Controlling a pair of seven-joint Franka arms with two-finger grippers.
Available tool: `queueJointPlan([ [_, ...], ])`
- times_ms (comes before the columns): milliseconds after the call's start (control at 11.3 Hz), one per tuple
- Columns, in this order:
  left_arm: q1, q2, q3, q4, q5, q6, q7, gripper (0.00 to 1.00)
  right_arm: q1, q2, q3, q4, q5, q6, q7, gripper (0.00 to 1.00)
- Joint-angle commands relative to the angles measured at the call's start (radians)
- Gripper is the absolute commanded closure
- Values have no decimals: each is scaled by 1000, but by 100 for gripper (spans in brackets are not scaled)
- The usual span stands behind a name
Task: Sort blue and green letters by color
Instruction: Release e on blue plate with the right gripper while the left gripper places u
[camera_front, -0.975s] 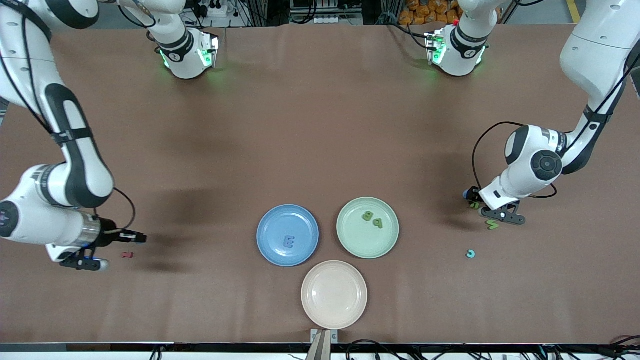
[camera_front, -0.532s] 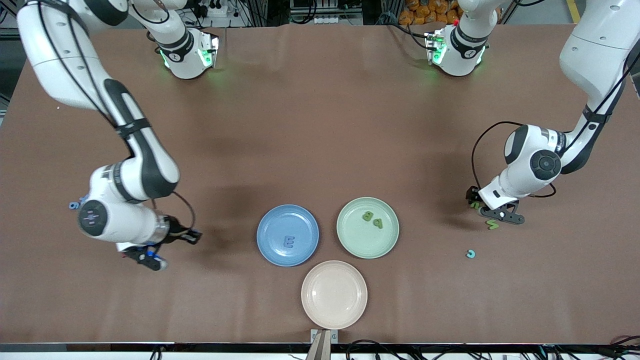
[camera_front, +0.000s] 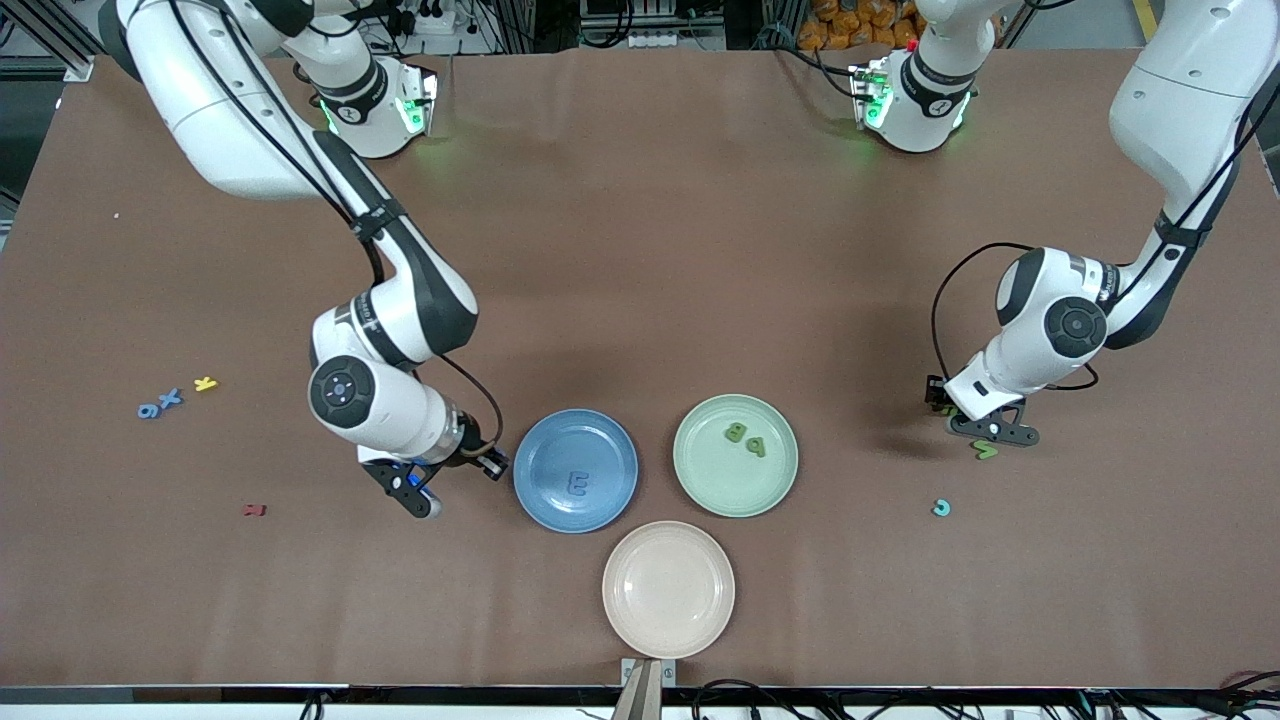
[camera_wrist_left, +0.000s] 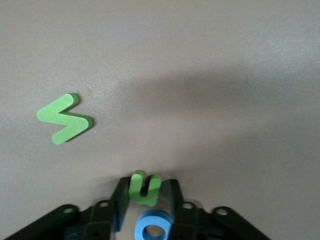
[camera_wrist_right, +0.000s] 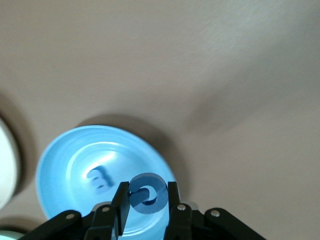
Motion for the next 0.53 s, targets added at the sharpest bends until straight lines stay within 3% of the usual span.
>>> queueJointPlan([
  [0,-10,-7,-4,-26,10,17,-47,81,67,56,-3,68,-6,99,175,100],
  [89,-12,-7,-4,-26,10,19,-50,83,80,59,-4,68,-6,119,194,59],
  [177,-12,-5,-3,-26,10,19,-50,87,84,57,-6,65,-7,124,197,1],
  [443,-50,-20,-3,-11,8,17,-101,93,68,50,-9,48,-60,110,86,0],
])
